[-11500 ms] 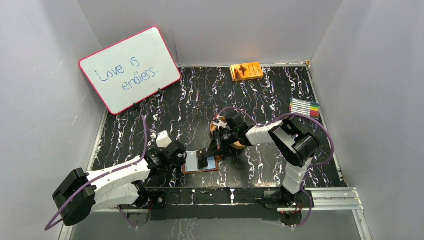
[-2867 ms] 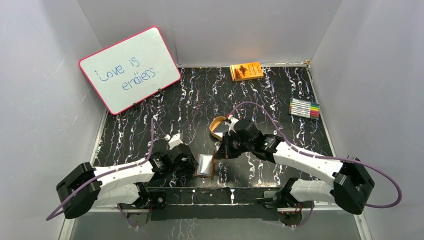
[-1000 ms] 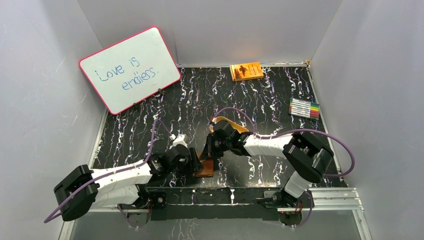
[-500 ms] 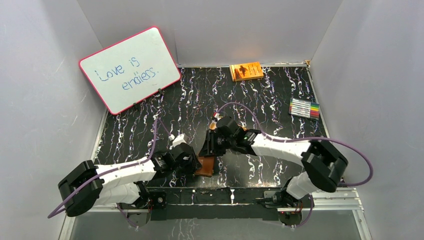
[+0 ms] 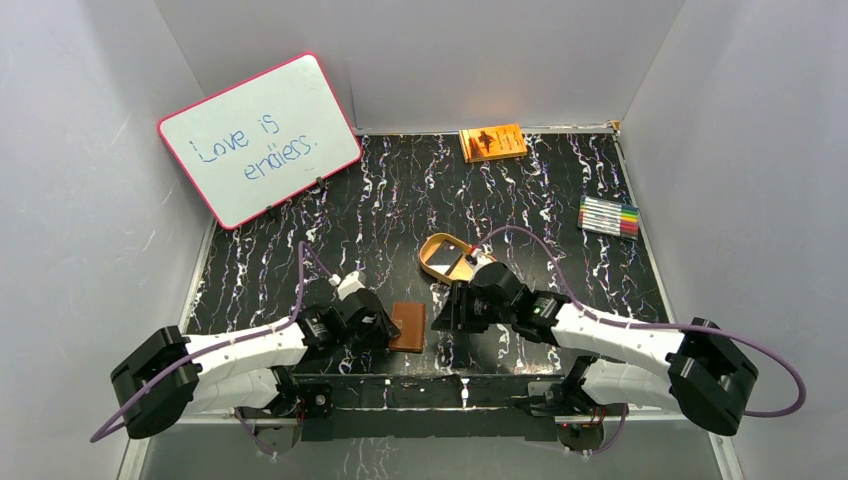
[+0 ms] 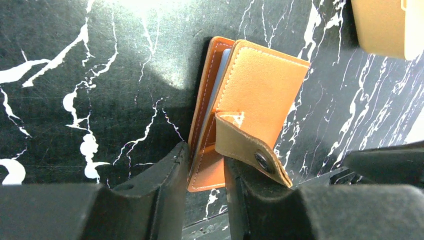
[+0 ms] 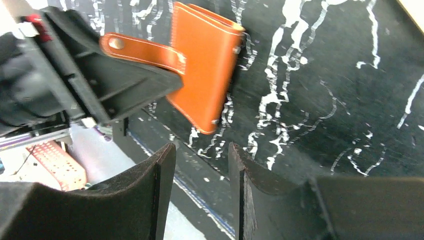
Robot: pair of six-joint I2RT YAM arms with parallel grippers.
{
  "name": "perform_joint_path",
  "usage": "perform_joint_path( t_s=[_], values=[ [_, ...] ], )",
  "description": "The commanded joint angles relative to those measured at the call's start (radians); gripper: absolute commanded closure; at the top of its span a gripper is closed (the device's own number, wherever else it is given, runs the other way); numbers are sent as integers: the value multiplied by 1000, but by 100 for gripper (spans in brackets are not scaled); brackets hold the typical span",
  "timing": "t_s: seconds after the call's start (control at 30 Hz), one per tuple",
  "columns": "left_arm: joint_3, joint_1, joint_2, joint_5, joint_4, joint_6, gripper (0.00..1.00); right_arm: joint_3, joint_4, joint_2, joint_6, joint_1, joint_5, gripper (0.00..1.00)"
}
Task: Put the credit cards into the card holder
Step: Turn over the card holder at the center of the board.
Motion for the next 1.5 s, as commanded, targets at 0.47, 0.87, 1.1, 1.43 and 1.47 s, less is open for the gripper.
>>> perform_joint_path(
  t_s=[0.47,0.87,1.1,1.43,1.47],
  values=[
    [-107,1,6,-48,-173,-101,84,-137,435,203,175,12,-41,41],
    [-126,1,-12,-52,-194,-136,87,-144,513,324,211,58,-65,41],
    [-157,2,-56,-55,-207,-170,89,-172,620,394,280,71,-92,41],
    [-176,2,-70,-48,-205,-190,92,-189,769,490,357,78,-113,42],
    [-178,2,-74,-46,-204,-191,92,-190,787,499,366,78,-115,43]
  ],
)
